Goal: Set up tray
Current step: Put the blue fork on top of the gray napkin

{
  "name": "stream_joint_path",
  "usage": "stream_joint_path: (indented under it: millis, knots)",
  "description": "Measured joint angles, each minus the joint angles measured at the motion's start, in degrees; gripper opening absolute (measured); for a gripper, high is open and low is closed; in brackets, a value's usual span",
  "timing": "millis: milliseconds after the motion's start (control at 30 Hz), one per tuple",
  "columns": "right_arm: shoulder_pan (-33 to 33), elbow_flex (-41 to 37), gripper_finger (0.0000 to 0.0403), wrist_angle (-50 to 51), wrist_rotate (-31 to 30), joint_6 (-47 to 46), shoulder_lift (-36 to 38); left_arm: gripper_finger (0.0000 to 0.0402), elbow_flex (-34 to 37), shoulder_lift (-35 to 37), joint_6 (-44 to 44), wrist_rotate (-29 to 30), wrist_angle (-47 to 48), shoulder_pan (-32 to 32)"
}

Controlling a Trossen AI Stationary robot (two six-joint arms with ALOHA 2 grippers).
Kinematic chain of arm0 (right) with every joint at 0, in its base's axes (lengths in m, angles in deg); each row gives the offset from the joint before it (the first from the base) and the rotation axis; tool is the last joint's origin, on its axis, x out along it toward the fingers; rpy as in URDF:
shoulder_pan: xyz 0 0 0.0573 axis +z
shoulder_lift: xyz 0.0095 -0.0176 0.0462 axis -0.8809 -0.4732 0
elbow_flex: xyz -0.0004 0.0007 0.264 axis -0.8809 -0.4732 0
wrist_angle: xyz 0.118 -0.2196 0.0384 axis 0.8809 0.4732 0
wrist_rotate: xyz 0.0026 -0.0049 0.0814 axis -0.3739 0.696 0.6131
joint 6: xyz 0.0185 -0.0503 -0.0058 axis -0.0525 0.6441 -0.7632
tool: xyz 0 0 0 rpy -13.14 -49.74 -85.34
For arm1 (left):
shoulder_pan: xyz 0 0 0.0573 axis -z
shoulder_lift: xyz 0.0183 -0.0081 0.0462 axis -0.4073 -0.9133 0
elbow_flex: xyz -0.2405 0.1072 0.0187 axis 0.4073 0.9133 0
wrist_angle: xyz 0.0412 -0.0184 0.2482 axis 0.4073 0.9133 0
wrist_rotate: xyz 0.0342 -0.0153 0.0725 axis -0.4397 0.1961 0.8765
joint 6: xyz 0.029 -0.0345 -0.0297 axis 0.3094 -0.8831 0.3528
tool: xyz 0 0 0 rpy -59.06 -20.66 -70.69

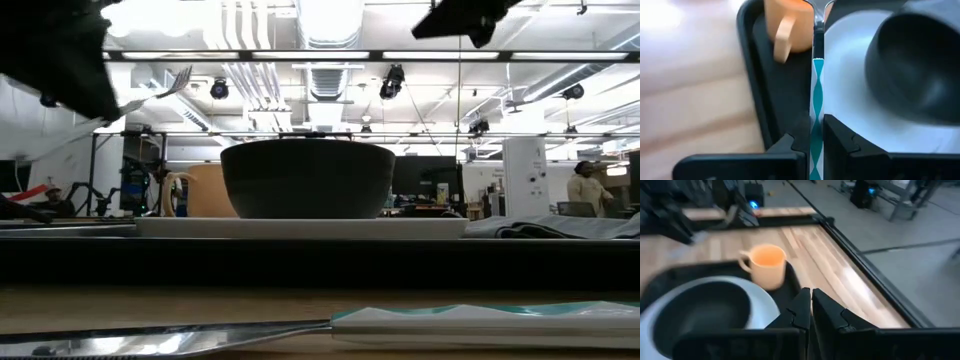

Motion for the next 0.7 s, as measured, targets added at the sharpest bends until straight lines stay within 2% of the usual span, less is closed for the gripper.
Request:
stream_joint_path:
  millis: [167, 233, 367, 433, 533, 633, 700]
  knots:
    - [0.0, 0.02, 0.0009, -4.37, 5.14, -1.33, -0.02, 0.0012, -0.06, 0.0, 4.21, 7.57, 0.18, -0.93]
    - [0.0, 0.02, 0.0009, -6.58, 9.6, -1.66, -0.02, 0.0012, -0.82, 0.0, 6.27, 10.54, 0.44, -1.61]
    - [0.03, 0.02, 0.0009, -9.46, 22.76, -0.75, -0.02, 0.0012, -4.18, 0.07, 13.05, 17.98, 0.19, -3.48]
    - [0.45, 0.02, 0.0009, -9.75, 25.01, -0.59, 0.09, 0.0012, -6.81, 0.07, 18.4, 22.49, -0.06, -4.67]
    - [1.96, 0.02, 0.0009, -9.66, 20.54, -1.69, 0.18, 0.0012, -11.58, -0.02, 28.62, 28.23, -0.53, -6.73]
    - [5.81, 0.02, 0.0009, -10.68, 7.58, -1.51, 0.08, 0.0012, -16.45, -0.24, 37.74, 32.51, -0.77, -9.26]
    - [9.01, 0.02, 0.0009, -14.87, -2.6, 0.51, -0.58, 0.0012, -18.48, -0.24, 43.74, 35.16, -1.9, -11.31]
